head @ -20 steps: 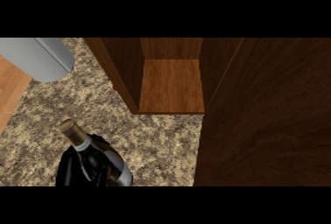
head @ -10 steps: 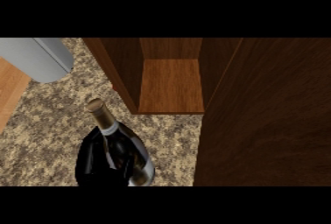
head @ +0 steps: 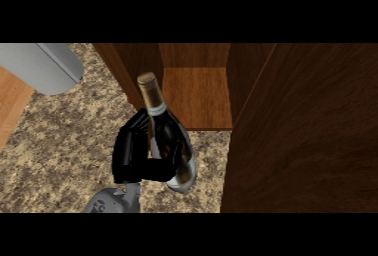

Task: Pick up the wine, place it into the cabinet and close the cabinet

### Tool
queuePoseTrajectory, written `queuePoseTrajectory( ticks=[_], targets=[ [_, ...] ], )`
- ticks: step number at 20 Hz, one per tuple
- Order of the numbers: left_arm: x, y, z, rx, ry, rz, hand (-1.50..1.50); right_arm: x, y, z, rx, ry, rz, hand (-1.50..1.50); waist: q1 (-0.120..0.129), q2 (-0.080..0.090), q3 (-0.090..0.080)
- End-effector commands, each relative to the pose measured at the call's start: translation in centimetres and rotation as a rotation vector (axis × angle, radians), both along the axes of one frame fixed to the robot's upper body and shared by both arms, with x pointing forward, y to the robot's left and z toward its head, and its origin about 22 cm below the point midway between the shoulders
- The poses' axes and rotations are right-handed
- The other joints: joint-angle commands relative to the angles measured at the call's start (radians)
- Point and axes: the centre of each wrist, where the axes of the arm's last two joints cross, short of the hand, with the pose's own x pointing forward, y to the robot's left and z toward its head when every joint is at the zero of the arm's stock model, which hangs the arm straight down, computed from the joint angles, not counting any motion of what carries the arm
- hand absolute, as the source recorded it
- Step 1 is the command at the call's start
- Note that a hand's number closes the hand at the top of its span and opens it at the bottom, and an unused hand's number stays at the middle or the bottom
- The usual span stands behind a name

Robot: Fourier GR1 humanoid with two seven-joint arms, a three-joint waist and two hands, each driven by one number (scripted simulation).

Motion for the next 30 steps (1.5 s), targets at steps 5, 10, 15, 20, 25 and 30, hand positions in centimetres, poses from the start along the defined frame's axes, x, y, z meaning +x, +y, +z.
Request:
queuePoseTrajectory(
  ticks=[5, 10, 15, 20, 25, 30],
  targets=[
    [4.7, -1.4, -0.9, 0.119, 0.009, 0.059, 1.50, -1.8, 0.3, 0.7, 0.017, -0.030, 0.026, -1.50, -0.008, 0.001, 0.000],
    [4.2, -2.7, -4.0, 0.146, 0.022, 0.090, 1.50, -0.9, -0.3, 2.7, 0.007, -0.040, 0.029, -1.50, -0.006, 0.002, -0.001],
    [4.4, -3.2, -5.6, 0.184, 0.034, 0.074, 1.50, -1.2, -0.4, 0.8, 0.016, -0.038, 0.002, -1.50, -0.004, 0.001, 0.000],
    [7.1, -2.8, -5.8, 0.179, 0.025, 0.105, 1.50, -0.3, -0.3, 0.7, 0.026, -0.021, 0.011, -1.50, -0.005, 0.002, -0.001],
    [9.1, -3.7, -4.4, 0.163, 0.017, 0.074, 1.50, 0.2, -0.8, 0.3, 0.051, -0.039, 0.003, -1.50, -0.005, 0.002, 0.000],
    [9.6, -3.7, -6.1, 0.123, 0.005, 0.092, 1.50, 0.2, -2.5, 2.2, 0.021, -0.029, 0.040, -1.50, -0.022, 0.005, -0.001]
  ],
)
